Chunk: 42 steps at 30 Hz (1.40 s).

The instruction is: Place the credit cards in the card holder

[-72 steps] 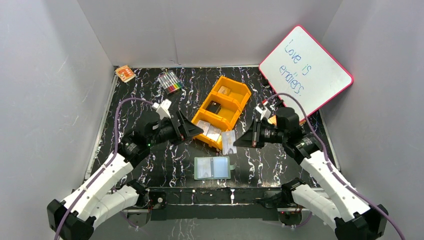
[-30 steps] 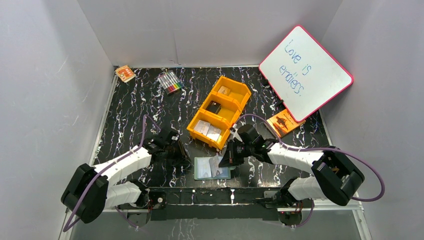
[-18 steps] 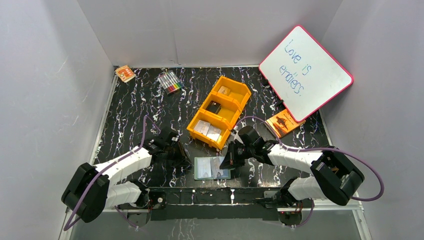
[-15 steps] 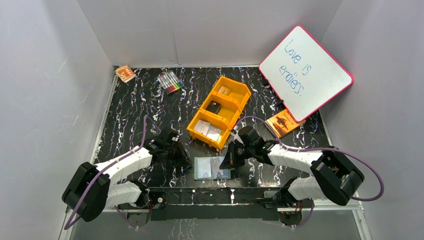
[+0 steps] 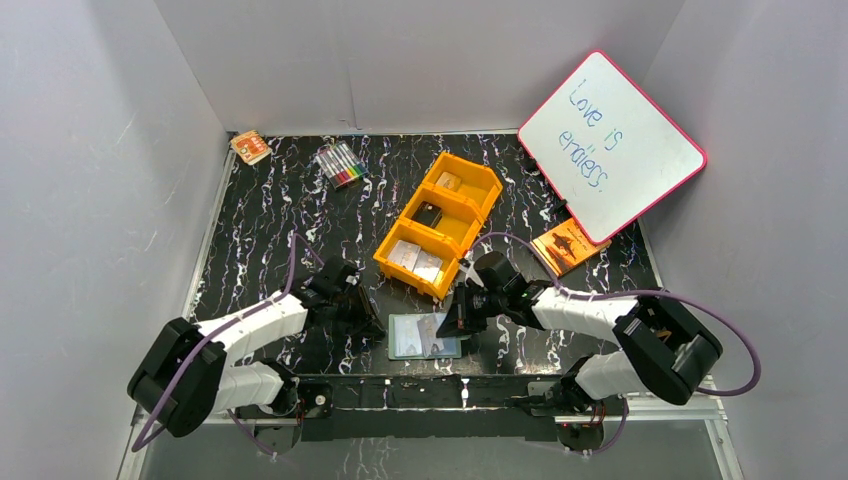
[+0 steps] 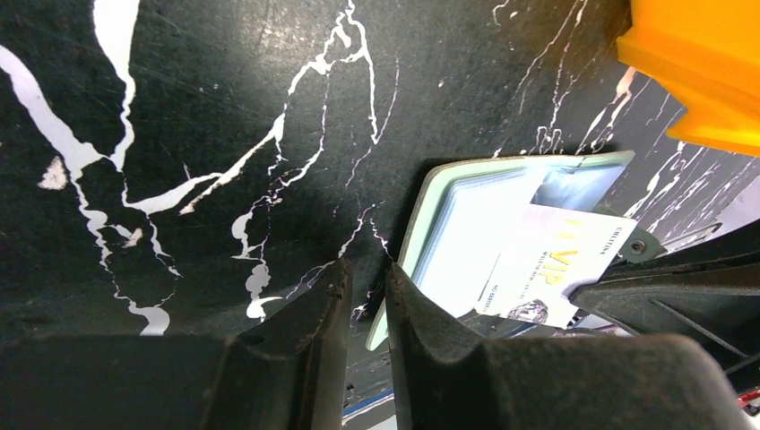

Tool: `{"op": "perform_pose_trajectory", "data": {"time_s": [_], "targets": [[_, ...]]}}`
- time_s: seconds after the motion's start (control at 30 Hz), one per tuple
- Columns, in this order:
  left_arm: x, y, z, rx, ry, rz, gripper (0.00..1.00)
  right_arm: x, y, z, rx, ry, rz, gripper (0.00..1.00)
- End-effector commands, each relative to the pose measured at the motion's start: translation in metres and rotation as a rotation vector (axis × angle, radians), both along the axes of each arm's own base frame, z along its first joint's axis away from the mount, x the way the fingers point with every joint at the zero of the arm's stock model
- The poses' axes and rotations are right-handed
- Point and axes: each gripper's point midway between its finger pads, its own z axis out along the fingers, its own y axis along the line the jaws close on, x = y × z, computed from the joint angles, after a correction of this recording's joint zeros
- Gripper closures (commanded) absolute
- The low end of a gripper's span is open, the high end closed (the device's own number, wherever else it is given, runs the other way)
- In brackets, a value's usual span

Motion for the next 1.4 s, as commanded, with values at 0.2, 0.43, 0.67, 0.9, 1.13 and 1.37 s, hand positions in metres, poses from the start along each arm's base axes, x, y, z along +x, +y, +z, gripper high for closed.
{"op": "perform_pose_trajectory", "data": {"time_s": [0.2, 0.43, 0.67, 0.9, 1.13, 1.37], "targets": [[-0.012, -0.003, -0.009, -0.006, 0.049, -0.028, 0.82, 0.003, 0.010, -0.001, 0.026, -0.003, -0.008, 1.00], [-0.017, -0.004, -0.012, -0.008, 0.067, -0.039, 0.82, 0.007, 0.010, -0.008, 0.017, 0.000, -0.058, 1.00], [-0.021, -0.005, -0.015, -0.012, 0.072, -0.041, 0.83, 0.007, 0.013, -0.011, 0.020, -0.008, -0.080, 1.00], [-0.023, -0.006, -0.016, -0.012, 0.073, -0.046, 0.85, 0.006, 0.017, -0.016, 0.008, -0.008, -0.088, 1.00], [-0.025, -0.005, -0.018, -0.008, 0.074, -0.044, 0.86, 0.009, 0.012, -0.019, -0.019, -0.021, -0.125, 1.00], [-0.027, -0.005, -0.020, -0.008, 0.079, -0.045, 0.88, 0.010, 0.010, -0.023, -0.028, -0.016, -0.152, 1.00]]}}
